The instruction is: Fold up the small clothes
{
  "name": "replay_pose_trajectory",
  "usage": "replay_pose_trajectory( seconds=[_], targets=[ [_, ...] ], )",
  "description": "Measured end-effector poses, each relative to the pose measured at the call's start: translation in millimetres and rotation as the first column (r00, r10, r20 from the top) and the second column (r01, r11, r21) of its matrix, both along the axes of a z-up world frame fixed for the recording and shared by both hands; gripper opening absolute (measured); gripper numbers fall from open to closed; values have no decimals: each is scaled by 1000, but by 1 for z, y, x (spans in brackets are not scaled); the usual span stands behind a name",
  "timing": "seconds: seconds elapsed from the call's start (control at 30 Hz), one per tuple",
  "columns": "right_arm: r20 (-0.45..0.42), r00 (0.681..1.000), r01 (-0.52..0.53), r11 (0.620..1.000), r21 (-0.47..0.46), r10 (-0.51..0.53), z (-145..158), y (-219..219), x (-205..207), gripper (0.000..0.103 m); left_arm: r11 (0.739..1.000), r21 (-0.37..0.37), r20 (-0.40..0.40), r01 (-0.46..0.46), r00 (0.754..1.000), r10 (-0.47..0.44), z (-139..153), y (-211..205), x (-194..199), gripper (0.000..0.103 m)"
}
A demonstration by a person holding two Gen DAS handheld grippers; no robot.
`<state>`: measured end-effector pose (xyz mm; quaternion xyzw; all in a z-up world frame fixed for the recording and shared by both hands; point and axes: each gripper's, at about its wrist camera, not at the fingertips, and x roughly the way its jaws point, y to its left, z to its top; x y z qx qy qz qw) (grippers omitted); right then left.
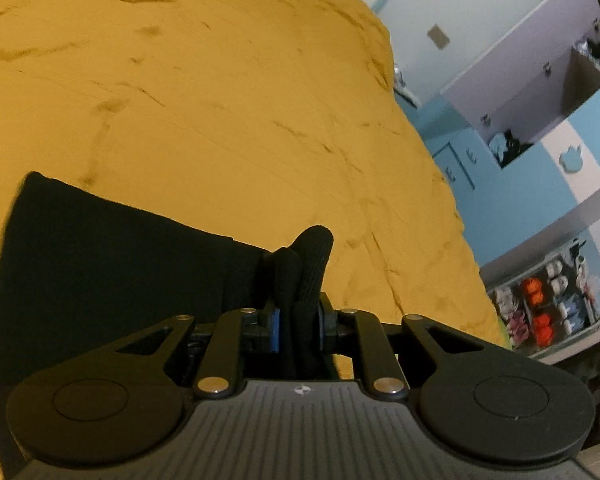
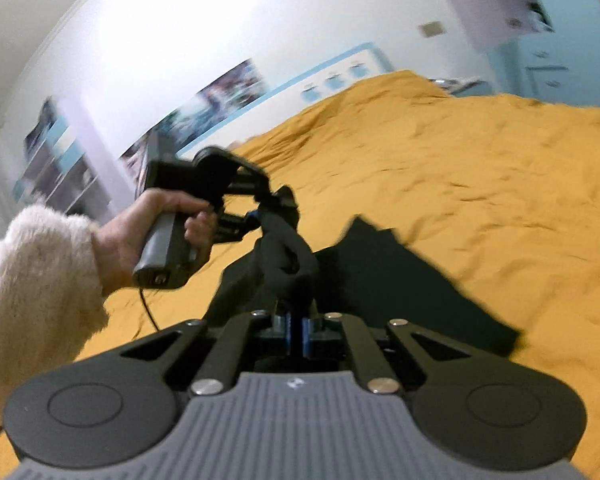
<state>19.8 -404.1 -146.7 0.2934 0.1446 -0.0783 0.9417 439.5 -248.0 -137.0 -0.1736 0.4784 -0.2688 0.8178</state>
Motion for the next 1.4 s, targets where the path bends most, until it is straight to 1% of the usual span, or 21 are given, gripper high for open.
replay_pose_trajectory(
  seconds=[0.07,0.13,0.2,0.3,0.33,0.37,0.4,0.43,0.53,0.6,0.7,0.77,0.8,0.9,0.97,1.0,1.1,1.17,1.2,1.3,1.4],
  targets=[
    [-6,999,42,999,29,-41,-12,-17,-8,0,999,33,8,20,1000,-20,-4,-23,0,18],
    [-25,998,58,996,62,-56,-22,-35,-8,0,995,96,17,39,999,-41,-12,-40,-2,18],
    [-37,998,63,993,99,-60,-33,-36,-9,0,989,143,8,43,999,-45,-23,-51,-3,18],
    [-58,996,79,991,108,-73,-42,-36,-6,0,982,182,-1,48,999,-49,-39,-62,-2,18],
    [-65,995,86,989,117,-79,-46,-38,-7,3,979,199,-1,55,998,-56,-41,-64,-3,20],
    [-76,993,103,987,126,-94,-49,-39,-6,7,978,201,0,55,998,-56,-42,-66,-3,29],
    [-87,990,122,984,131,-111,-51,-44,-7,19,981,187,-7,58,998,-58,-40,-67,-2,35],
    [-98,988,134,982,132,-121,-52,-46,-8,19,985,164,-24,60,998,-57,-36,-67,-1,44],
    [-106,987,131,983,130,-118,-50,-49,-16,19,995,96,-41,37,999,-33,-16,-57,0,44],
    [-118,983,148,987,56,-140,-39,-44,-22,21,997,60,13,49,999,-50,5,-43,-9,44],
    [-102,969,219,974,-61,-224,-17,-38,-33,25,996,47,110,78,991,-82,34,-4,-37,44],
    [-59,980,185,979,-91,-191,-1,-38,-35,28,993,44,134,109,984,-114,41,25,-60,48],
    [-35,989,140,985,-101,-145,8,-39,-30,35,991,58,138,122,982,-128,42,39,-74,49],
    [6,1000,7,994,-113,-6,29,-48,-3,37,979,145,142,147,976,-167,37,75,-121,49],
    [0,998,-63,987,-144,64,39,-53,28,37,968,177,147,177,968,-203,26,96,-155,49],
    [-22,995,-100,983,-155,98,41,-57,47,37,966,174,142,189,966,-214,21,104,-167,49],
    [-126,974,-203,970,-135,187,38,-70,109,28,972,138,121,192,970,-209,0,120,-193,49],
    [-180,954,-262,958,-115,239,32,-75,143,28,970,126,86,206,972,-218,-14,121,-199,49],
    [-214,946,-271,956,-112,243,28,-74,158,28,967,125,70,220,971,-230,-21,120,-202,49],
    [-312,928,-253,958,-132,202,18,-74,194,28,961,137,89,240,963,-253,-28,115,-204,49],
    [-361,914,-246,961,-129,186,3,-74,220,28,963,121,71,240,966,-249,-37,112,-200,49]
  ],
)
